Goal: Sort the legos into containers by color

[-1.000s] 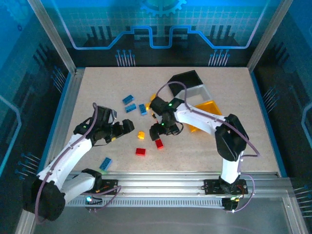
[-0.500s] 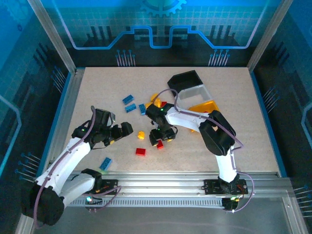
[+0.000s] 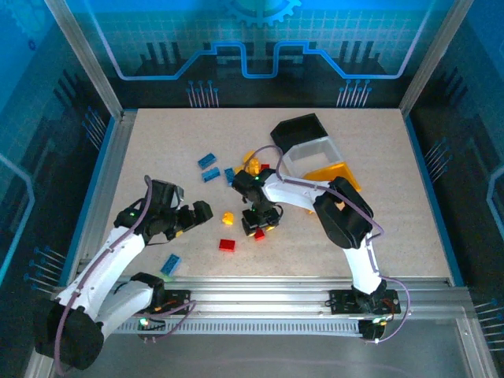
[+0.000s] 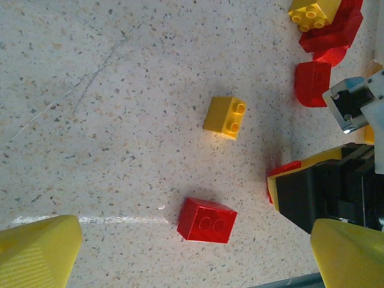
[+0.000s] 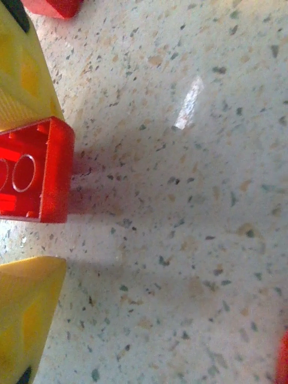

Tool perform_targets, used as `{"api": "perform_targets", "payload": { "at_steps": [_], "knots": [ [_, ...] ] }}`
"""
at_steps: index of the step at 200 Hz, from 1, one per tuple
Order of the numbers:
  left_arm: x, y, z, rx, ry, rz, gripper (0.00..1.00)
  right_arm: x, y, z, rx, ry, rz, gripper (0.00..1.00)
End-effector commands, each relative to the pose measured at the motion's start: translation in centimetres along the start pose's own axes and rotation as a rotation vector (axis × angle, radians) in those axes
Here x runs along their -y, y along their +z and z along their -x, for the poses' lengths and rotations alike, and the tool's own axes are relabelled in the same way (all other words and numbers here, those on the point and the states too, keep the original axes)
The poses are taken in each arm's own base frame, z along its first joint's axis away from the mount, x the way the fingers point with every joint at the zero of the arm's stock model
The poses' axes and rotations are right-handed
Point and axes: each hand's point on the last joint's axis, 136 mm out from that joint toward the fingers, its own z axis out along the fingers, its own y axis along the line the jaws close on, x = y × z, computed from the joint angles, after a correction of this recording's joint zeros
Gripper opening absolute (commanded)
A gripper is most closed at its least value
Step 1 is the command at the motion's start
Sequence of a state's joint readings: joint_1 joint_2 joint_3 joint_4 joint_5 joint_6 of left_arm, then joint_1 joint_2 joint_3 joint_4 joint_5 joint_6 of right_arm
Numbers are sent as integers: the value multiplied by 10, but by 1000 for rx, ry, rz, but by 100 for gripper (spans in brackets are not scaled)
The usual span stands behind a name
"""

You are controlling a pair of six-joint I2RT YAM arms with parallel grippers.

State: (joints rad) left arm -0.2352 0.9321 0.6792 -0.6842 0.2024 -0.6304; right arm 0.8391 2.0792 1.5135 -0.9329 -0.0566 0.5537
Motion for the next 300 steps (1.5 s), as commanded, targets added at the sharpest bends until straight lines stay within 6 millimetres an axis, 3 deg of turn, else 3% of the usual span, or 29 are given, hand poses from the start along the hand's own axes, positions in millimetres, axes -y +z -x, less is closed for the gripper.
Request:
{"api": "perform_targets", "payload": {
  "at_steps": [1, 46, 96, 152, 223, 259, 300],
  "knots": [
    [-6, 0, -1, -6, -23, 15, 99, -4, 5, 0, -19, -6, -21, 50],
    [-7, 3, -1, -9, -29, 16, 99, -3, 3, 1, -20, -9, -29, 38],
    [-3, 7, 3, -17, -33, 5, 99, 3, -11, 3, 8, 7, -35, 34],
    [1, 14, 5, -27, -46, -14, 99, 10, -40, 14, 62, 68, -7, 31],
    [0, 19, 1, -42, -60, -25, 99, 19, -92, 32, 144, 196, 141, 29],
    [-3, 24, -5, -69, -75, -26, 99, 46, -122, 39, 200, 269, 175, 29],
    [-10, 24, -6, -74, -79, 13, 99, 114, -144, 37, 258, 405, 169, 28]
  ]
}}
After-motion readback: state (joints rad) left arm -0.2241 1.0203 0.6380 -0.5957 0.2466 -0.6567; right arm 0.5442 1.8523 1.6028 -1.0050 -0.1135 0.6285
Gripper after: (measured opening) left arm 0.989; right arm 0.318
